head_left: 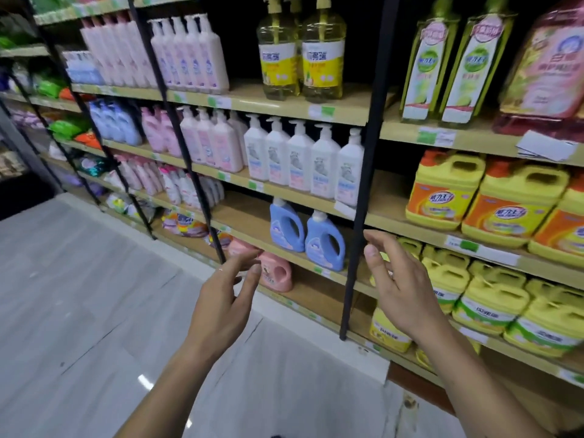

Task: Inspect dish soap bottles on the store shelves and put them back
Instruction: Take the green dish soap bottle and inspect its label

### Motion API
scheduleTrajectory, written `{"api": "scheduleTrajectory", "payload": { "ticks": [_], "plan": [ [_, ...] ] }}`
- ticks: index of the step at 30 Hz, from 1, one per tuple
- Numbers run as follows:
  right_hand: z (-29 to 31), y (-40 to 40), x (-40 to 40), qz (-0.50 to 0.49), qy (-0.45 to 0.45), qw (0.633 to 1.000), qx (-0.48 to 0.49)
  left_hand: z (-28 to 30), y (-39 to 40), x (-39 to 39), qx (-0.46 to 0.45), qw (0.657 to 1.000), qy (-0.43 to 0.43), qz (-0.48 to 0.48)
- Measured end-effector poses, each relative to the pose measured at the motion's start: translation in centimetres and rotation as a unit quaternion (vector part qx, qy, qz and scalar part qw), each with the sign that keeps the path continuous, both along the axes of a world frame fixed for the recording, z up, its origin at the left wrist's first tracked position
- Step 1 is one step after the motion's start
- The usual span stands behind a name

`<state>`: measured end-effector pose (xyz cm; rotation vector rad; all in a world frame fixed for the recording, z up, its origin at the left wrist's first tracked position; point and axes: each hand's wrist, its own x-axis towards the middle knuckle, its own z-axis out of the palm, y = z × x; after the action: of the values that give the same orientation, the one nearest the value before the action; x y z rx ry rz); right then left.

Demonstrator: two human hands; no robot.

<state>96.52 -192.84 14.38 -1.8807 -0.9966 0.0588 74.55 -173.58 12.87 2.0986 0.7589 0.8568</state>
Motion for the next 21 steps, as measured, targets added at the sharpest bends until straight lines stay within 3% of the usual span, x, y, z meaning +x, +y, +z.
{"api": "scheduleTrajectory", "payload": {
  "ticks": [9,15,21],
  "plan": [
    [2.9,6.9,8.0,-0.149,0.005,0.989,0.003,3.3,12.3,15.3,0.001,0.991,0.01,-0.137],
    [6.6,6.2,14.0,-0.216,-0.013,0.976,0.003,6.8,12.9,26.3,0.017,0.969,0.001,-0.245],
    [11.3,6.7,22.1,-0.219,-0.062,0.974,0.012,12.2,10.7,37.1,0.055,0.954,-0.076,-0.284]
  ]
}}
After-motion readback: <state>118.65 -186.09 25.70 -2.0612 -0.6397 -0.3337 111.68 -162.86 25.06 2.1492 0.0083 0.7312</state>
